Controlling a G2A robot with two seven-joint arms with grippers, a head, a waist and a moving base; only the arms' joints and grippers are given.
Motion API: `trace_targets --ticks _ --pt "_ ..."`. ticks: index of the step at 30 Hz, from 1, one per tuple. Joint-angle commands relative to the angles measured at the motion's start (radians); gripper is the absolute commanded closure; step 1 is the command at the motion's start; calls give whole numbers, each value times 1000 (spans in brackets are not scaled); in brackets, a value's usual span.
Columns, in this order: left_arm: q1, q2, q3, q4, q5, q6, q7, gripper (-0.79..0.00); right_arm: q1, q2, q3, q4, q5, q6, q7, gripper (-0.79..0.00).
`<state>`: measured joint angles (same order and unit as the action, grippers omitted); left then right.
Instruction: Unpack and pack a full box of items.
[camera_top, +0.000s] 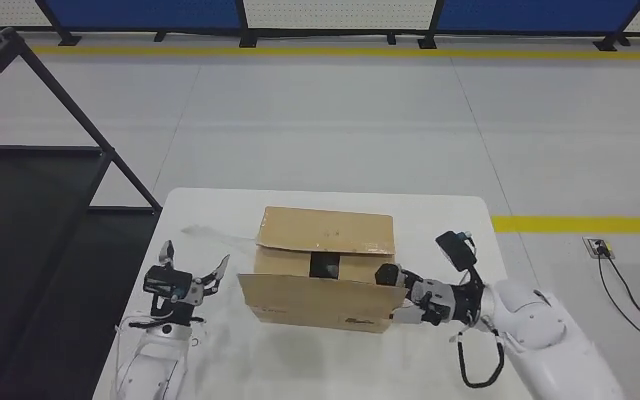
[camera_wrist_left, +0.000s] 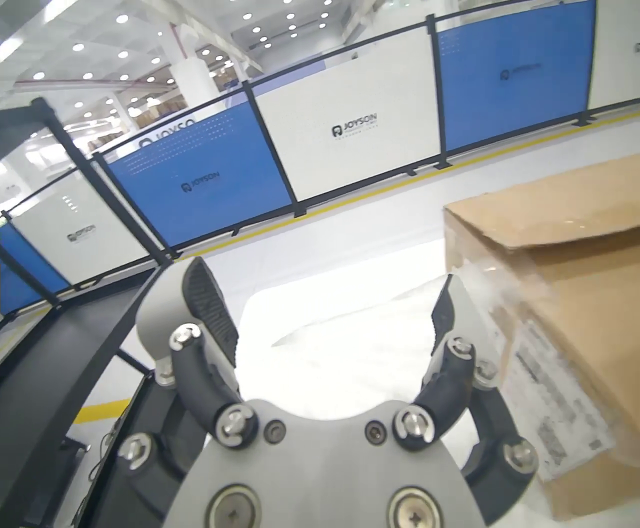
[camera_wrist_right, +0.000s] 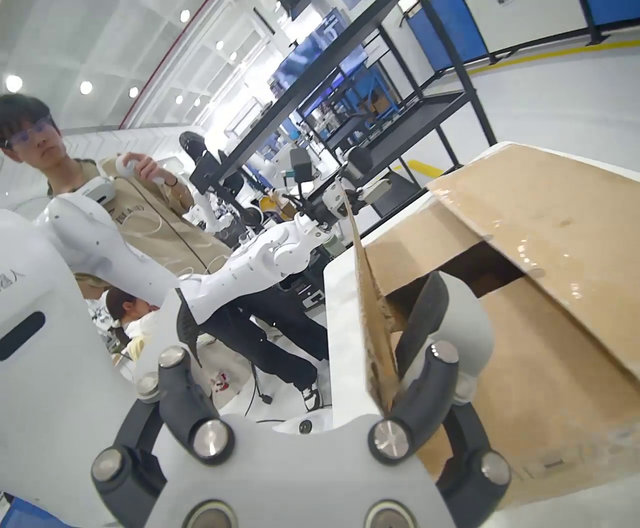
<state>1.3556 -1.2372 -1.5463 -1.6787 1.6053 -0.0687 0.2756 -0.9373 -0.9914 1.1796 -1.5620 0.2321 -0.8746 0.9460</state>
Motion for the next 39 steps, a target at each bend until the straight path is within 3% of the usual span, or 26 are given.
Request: trace_targets --ticks 1,9,16,26,34,39 --pt "15 5 -6 -16 22 -60 26 -785 -10 34 -32 -40 -28 -27 -27 -785" --pt "98 41 -61 -78 130 -386 167 -785 -34 171 -184 -61 -192 -138 -138 -785" --pt "130 69 -127 -97 193 -568 203 -785 2 220 -251 -21 -127 -138 -138 -785" --pt "132 84 -112 -79 266 -566 170 -785 145 184 -302 147 219 -112 -118 -785" --pt "125 90 -101 -65 258 -529 168 -785 296 129 -382 308 410 87 20 -785" --pt "119 93 -87 -55 253 -511 178 -785 348 106 -410 402 397 145 88 -785"
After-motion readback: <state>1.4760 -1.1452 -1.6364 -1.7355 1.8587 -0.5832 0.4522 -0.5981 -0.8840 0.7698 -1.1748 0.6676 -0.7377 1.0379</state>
